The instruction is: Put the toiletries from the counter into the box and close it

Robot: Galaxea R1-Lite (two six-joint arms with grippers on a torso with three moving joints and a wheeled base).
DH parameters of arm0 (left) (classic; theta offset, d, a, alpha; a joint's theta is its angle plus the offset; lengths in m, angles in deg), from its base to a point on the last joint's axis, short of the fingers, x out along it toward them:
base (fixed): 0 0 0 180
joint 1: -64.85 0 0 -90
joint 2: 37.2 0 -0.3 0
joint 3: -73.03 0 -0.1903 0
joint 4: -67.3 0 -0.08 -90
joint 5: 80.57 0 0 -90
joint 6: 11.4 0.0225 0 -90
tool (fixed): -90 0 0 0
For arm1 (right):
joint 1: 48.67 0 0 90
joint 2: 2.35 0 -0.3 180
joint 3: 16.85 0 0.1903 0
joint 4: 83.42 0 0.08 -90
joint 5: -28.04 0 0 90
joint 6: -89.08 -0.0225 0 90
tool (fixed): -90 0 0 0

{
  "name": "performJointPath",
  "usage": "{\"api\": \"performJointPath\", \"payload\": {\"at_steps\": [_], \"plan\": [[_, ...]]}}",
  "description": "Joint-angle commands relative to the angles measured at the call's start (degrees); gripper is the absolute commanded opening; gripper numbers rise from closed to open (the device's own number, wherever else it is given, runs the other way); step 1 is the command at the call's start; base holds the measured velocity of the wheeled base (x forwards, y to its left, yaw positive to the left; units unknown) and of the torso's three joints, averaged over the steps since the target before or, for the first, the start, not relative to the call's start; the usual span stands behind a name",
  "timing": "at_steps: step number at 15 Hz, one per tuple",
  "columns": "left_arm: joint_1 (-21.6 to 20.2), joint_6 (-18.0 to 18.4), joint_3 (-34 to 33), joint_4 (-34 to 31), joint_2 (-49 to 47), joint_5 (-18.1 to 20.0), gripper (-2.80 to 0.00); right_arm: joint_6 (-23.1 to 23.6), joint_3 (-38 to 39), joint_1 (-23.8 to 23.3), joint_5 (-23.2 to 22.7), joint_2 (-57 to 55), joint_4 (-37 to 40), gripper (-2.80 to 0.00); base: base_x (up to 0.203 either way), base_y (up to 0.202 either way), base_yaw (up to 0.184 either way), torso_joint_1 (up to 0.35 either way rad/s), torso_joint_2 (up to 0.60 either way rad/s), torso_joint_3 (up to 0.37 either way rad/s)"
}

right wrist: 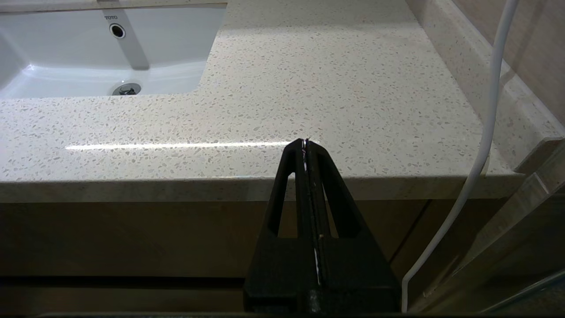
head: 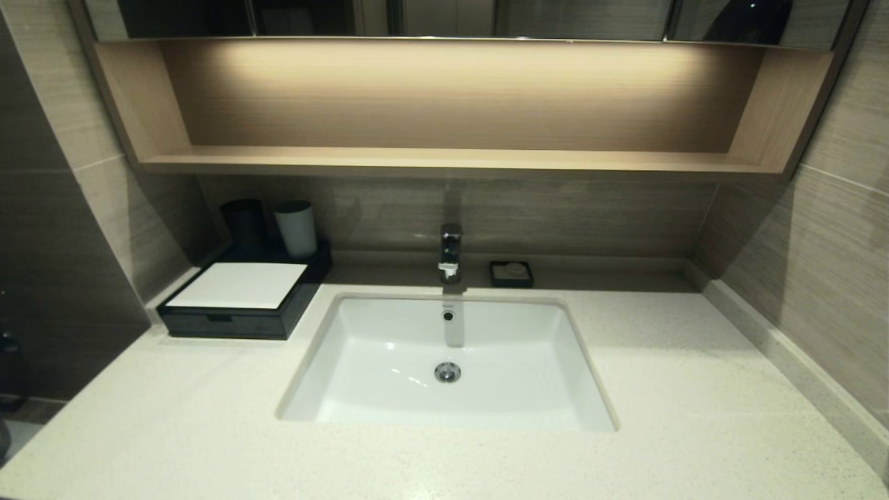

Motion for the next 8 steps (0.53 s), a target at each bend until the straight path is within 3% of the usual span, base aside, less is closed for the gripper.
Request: {"api": "performJointPath", "payload": {"at_steps": [1,8], "plan": [[0.0,0.0,0.0,0.0,0.0,0.0,-2.8,-0.2,0.0,0.0,0.1,0.0,0.1,-2.8,0.0,0.0,0.0,0.0,0.0,0.0],[0.0,0.0,0.0,0.0,0.0,0.0,-2.8,0.3,0.0,0.0,0.1,0.0,0.1,-2.8,0.0,0.0,0.0,0.0,0.0,0.0]]}}
